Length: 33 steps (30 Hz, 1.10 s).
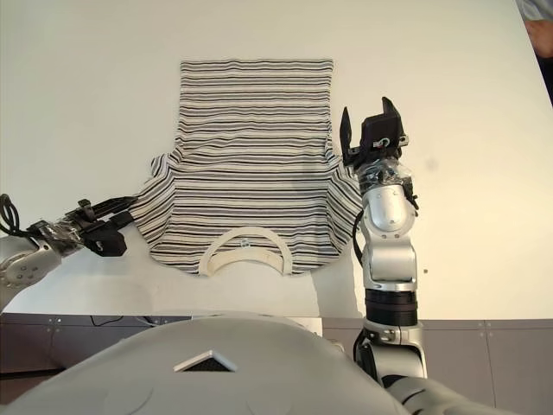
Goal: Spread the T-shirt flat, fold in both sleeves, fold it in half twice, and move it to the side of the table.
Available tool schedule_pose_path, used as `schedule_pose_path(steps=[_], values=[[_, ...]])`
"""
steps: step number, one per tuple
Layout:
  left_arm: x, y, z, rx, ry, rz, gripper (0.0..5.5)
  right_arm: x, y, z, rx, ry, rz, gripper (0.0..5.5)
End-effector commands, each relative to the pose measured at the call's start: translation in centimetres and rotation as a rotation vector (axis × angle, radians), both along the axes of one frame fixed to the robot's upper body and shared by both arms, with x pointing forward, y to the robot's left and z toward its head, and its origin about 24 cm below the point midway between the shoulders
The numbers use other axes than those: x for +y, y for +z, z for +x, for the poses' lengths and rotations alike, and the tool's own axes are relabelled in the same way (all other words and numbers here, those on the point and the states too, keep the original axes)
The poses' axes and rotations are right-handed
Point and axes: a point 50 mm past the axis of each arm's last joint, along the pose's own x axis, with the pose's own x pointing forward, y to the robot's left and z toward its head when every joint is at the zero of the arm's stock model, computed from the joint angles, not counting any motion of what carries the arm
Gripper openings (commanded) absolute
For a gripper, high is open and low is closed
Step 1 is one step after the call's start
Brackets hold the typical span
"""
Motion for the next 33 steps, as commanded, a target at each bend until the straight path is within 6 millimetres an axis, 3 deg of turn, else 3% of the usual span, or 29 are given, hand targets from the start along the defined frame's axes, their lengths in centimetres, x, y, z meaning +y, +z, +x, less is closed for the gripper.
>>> schedule_pose_path(steps=[1,7,13,16,21,33], values=[[1.9,-3.6,-2.8,0.19,0.057,0.165,0.64,0.4,0.1,-0.1,0.003,-0.001,0.008,3.07],[1.7,-4.1,-3.0,0.176,0.09,0.14,0.11,0.9,-0.1,-0.1,0.007,0.018,0.015,3.07],[0.6,-3.9,-3.1,0.148,0.027,0.094,0.11,0.9,-0.2,-0.2,0.011,0.014,0.018,3.07],[0.1,-3.1,-2.3,0.021,0.063,0.01,0.11,0.8,-0.2,-0.1,0.01,0.009,0.018,3.07],[-2.0,-1.1,-1.5,-0.179,0.048,-0.142,0.11,0.4,-0.1,-0.1,0.013,0.002,0.01,3.07],[-7.0,1.0,0.3,-0.31,0.014,-0.31,0.11,-0.3,0.1,0.7,0.018,0.025,-0.014,3.07]])
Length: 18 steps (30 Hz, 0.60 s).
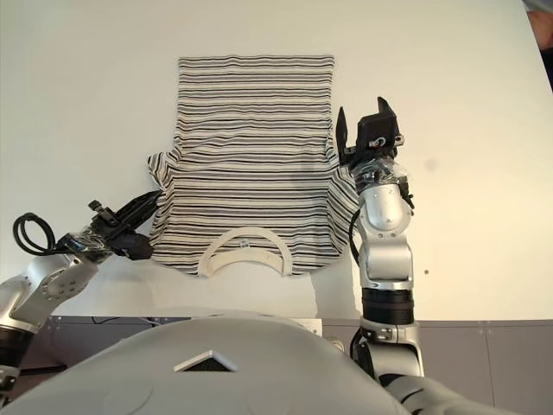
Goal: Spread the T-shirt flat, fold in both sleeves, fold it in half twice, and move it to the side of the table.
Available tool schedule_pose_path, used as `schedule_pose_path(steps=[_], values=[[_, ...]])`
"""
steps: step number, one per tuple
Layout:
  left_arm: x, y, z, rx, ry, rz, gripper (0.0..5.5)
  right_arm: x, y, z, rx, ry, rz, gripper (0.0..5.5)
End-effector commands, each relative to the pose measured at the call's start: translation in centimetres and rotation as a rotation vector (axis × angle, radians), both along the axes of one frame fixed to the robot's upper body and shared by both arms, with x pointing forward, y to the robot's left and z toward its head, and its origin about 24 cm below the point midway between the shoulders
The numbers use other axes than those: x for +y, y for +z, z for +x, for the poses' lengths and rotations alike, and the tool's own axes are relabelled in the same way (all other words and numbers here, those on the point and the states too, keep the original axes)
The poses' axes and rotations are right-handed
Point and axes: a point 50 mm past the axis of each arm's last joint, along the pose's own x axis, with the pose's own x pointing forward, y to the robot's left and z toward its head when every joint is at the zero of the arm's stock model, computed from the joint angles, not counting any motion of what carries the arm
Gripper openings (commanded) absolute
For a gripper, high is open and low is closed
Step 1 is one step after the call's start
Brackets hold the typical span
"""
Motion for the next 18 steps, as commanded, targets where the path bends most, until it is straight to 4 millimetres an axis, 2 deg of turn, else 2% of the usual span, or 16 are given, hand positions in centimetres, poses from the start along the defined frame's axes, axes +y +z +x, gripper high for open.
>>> schedule_pose_path(steps=[1,6,13,18], values=[[-1.4,0.5,0.7,-0.016,-0.007,-0.005,0.11,-0.4,0.2,0.5,0.011,0.016,-0.016,3.07],[-2.8,0.0,0.2,0.06,-0.08,0.004,0.11,-0.4,0.0,0.5,0.023,0.029,-0.021,3.07],[-3.5,-1.1,-0.3,0.155,-0.114,0.027,0.11,-0.6,-0.1,0.9,0.033,0.046,-0.032,3.07],[-3.8,-1.6,-0.5,0.22,-0.102,0.024,0.97,-0.8,-0.1,0.9,0.037,0.047,-0.041,3.07]])
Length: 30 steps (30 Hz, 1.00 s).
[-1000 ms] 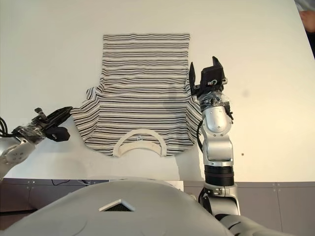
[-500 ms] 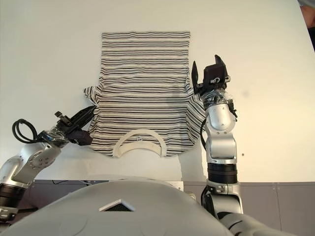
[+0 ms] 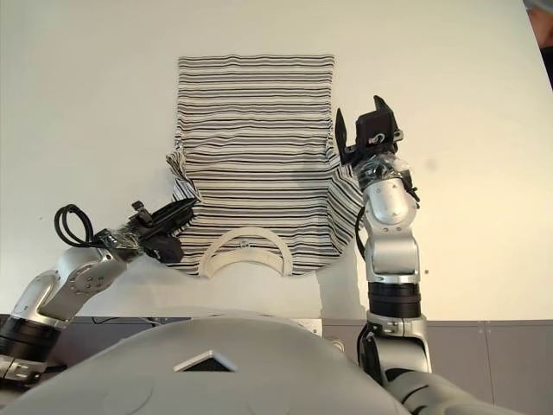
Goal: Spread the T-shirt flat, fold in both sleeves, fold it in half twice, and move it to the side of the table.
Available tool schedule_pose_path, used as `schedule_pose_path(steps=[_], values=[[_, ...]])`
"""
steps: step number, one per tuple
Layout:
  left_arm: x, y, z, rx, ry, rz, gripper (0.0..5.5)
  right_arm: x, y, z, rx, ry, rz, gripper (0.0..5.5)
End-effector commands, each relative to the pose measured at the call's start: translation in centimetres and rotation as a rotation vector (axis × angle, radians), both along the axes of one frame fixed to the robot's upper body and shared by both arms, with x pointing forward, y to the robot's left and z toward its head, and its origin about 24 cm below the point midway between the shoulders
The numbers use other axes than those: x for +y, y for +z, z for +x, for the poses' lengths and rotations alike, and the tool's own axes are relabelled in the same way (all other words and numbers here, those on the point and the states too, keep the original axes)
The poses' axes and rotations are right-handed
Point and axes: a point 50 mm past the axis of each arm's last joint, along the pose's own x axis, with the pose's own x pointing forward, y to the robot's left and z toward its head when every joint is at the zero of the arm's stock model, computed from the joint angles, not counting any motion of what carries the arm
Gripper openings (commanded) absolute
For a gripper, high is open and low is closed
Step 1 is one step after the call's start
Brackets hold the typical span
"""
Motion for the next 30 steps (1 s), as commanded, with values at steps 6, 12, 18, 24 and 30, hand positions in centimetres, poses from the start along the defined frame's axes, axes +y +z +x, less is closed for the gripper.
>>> schedule_pose_path(steps=[6,12,18,24,30], values=[[-0.7,0.9,-1.0,-0.031,0.018,-0.132,1.84,-2.5,0.7,-0.9,-0.012,0.021,-0.18,3.07],[-0.5,7.2,0.5,-0.265,0.305,-0.411,2.19,-11.9,4.7,-3.8,0.003,0.193,-0.801,3.07],[-0.4,6.2,-0.5,-0.2,0.545,-0.492,2.19,-11.0,0.4,-8.8,0.169,0.798,-1.088,3.07],[1.6,7.3,2.3,-0.278,0.865,-0.672,2.19,-9.6,-3.7,-11.7,0.23,0.967,-1.078,3.07],[1.6,7.7,3.6,-0.345,0.906,-0.665,2.19,-9.2,-4.2,-10.4,0.193,0.88,-1.127,3.07]])
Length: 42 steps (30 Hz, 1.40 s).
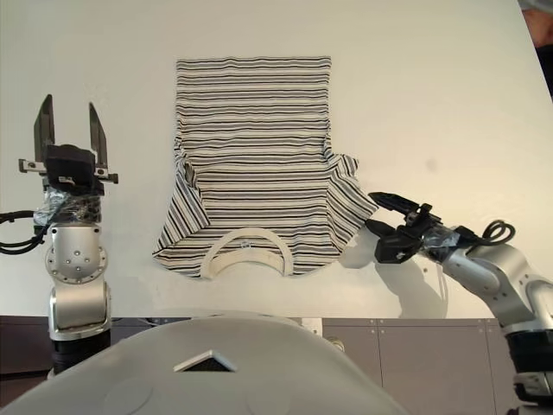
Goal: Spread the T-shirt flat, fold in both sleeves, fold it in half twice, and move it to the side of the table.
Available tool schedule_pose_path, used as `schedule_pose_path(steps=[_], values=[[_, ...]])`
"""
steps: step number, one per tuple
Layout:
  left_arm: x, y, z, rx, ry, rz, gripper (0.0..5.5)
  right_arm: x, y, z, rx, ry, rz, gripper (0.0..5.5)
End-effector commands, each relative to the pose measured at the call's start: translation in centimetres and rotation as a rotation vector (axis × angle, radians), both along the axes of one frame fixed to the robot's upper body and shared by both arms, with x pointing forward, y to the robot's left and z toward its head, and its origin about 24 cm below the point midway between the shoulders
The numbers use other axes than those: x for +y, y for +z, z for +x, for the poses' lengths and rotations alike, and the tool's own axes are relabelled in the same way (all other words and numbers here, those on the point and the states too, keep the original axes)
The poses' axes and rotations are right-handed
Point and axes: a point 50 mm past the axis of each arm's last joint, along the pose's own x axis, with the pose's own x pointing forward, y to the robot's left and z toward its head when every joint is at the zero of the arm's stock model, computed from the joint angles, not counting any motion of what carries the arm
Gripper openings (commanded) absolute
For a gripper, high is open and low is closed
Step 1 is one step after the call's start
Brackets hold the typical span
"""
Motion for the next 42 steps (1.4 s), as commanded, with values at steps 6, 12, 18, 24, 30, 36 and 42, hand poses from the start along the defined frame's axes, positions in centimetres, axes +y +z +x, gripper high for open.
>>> schedule_pose_path(steps=[6,12,18,24,30,36,42], values=[[-0.4,-0.6,0.7,-0.003,0.04,0.051,2.22,-0.5,-2.4,-0.6,0.037,-0.074,-0.116,2.6],[-0.2,-0.9,0.7,0.009,0.042,0.052,2.22,-0.1,-2.6,-0.5,0.038,-0.092,-0.107,1.29],[-0.4,-1.2,0.5,0.016,0.067,0.012,2.22,-0.1,-2.2,-0.1,0.013,-0.109,-0.09,0.18],[-0.4,-1.3,0.3,0.015,0.087,-0.005,2.22,0.9,-0.9,0.0,-0.063,-0.093,0.012,0.11],[-0.5,-1.6,-0.2,0.025,0.093,-0.011,2.22,2.4,1.7,0.6,-0.187,-0.052,0.173,0.11],[-0.6,-1.8,-0.2,0.038,0.086,-0.013,2.22,4.4,2.7,1.5,-0.244,-0.016,0.26,0.11],[-0.7,-1.9,0.4,0.047,0.051,-0.009,2.22,7.6,2.0,1.3,-0.221,0.052,0.3,0.11]])
